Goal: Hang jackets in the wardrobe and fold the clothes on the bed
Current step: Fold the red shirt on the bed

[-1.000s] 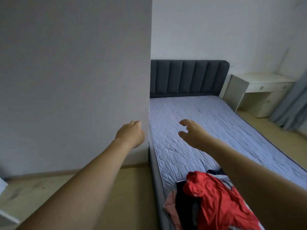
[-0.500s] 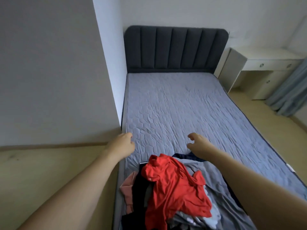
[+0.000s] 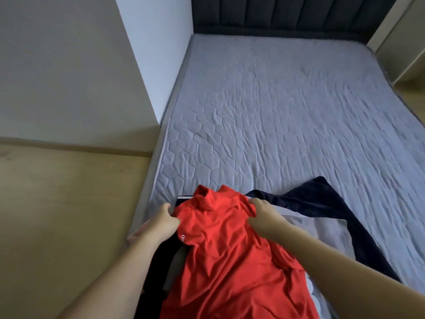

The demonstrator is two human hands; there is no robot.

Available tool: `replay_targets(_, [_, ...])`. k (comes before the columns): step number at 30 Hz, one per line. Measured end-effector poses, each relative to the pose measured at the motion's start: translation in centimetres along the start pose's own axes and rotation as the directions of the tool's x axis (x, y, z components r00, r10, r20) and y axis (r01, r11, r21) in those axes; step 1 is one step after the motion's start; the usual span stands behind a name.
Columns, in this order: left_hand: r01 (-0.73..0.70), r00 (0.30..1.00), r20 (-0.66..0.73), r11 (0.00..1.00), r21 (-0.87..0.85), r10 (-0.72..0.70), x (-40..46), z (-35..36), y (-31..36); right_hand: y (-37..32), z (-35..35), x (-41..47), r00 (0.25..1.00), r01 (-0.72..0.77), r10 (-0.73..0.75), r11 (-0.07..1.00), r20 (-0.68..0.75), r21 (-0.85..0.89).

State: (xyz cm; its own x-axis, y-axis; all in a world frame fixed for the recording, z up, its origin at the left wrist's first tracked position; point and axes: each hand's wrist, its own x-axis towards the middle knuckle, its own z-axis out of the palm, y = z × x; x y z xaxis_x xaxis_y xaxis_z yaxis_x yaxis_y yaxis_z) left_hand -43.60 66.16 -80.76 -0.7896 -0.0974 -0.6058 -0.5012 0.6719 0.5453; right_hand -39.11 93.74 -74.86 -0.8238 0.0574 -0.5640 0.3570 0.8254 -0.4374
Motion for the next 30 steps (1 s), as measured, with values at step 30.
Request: replay_targets(30, [-0.189, 0.879, 0.252, 0.781, -0.595, 0.405, -45.1, -7.3, 25.3, -10.7, -31.5, -28.3, 0.929, 0.368, -0.281, 0.659, -0.240, 0.656])
